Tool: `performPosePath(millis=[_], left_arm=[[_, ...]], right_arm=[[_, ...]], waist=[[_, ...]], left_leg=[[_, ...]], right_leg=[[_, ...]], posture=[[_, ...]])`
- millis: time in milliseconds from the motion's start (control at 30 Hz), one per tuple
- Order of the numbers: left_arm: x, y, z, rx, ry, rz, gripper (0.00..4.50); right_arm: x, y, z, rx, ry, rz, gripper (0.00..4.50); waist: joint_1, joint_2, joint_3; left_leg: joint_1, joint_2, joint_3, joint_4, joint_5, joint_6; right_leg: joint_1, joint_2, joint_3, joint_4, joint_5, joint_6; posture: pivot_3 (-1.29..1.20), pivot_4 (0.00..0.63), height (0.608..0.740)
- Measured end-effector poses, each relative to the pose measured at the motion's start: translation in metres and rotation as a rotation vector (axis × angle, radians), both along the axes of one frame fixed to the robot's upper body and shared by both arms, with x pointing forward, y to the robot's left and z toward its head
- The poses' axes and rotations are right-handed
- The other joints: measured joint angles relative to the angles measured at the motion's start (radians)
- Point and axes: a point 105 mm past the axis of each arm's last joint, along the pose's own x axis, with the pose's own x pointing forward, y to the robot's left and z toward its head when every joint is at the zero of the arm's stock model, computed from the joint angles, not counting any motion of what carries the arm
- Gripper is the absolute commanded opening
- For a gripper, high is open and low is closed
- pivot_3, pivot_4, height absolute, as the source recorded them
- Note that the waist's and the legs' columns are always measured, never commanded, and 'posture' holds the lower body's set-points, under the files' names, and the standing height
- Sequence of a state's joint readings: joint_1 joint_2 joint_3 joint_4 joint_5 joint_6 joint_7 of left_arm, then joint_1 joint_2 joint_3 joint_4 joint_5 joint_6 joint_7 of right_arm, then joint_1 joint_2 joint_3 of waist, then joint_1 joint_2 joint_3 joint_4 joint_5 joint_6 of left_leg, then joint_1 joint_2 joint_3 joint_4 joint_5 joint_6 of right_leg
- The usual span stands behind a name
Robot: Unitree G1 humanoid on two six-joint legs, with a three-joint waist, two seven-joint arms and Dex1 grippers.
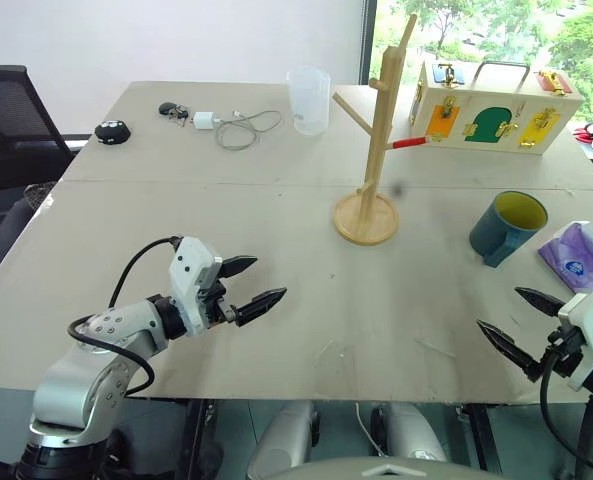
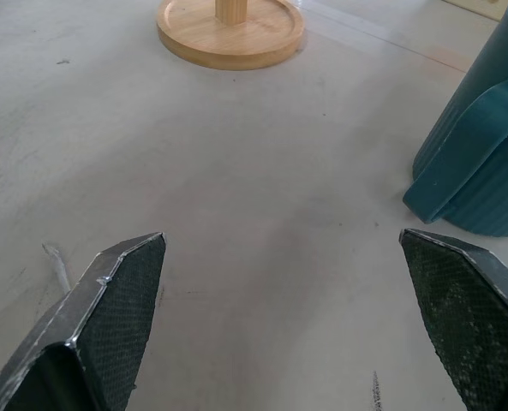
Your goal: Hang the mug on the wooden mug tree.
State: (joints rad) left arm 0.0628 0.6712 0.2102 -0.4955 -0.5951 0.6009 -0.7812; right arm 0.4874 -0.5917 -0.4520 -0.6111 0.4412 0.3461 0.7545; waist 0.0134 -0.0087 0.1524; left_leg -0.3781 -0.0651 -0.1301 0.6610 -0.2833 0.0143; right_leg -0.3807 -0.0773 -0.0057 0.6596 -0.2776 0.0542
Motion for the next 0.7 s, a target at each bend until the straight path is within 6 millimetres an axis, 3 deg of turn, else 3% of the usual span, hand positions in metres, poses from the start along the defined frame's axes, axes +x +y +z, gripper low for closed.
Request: performPosePath(millis=[67,200,267,500,700], left_arm=[[0.000,-0.001,0.001,-0.012,0.004,-0.003,4.50],[-0.004,-0.028,0.028,-0.149,-0.054,-0.134,4.50],[-0.011,-0.035,0.036,-0.157,-0.075,-0.194,4.50],[-0.024,-0.047,0.050,-0.199,-0.081,-0.321,4.50],[-0.031,-0.050,0.053,-0.213,-0.067,-0.370,4.50]], right_arm=[[0.002,0.000,0.001,0.011,0.003,-0.006,4.42],[0.031,0.004,0.024,0.095,-0.017,-0.029,4.42],[0.035,0.005,0.027,0.107,-0.012,-0.026,4.42],[0.047,-0.015,0.012,0.153,0.076,-0.067,4.42],[0.058,-0.018,0.003,0.174,0.093,-0.049,4.42]], waist=[[0.000,0.000,0.000],[-0.001,0.000,0.000],[0.001,0.000,0.000],[-0.003,0.001,0.001],[-0.002,0.001,0.001]], left_leg=[[0.000,0.000,0.000,0.000,0.000,0.000],[0.000,0.000,0.001,0.002,0.000,0.000],[0.000,0.000,0.001,0.001,0.000,0.000],[0.000,0.000,0.003,0.000,0.000,0.001],[0.001,0.000,0.004,0.000,0.000,0.001]], right_leg=[[0.000,0.000,0.000,0.000,0.000,0.000],[0.000,0.000,0.001,0.000,0.000,0.000],[0.000,0.000,0.000,0.000,0.000,0.000],[0.000,0.000,0.001,-0.002,0.000,0.000],[0.000,0.000,0.002,0.000,0.000,0.000]], posture=[[0.00,0.150,0.740],[0.00,0.150,0.740],[0.00,0.150,0.740],[0.00,0.150,0.740],[0.00,0.150,0.740]])
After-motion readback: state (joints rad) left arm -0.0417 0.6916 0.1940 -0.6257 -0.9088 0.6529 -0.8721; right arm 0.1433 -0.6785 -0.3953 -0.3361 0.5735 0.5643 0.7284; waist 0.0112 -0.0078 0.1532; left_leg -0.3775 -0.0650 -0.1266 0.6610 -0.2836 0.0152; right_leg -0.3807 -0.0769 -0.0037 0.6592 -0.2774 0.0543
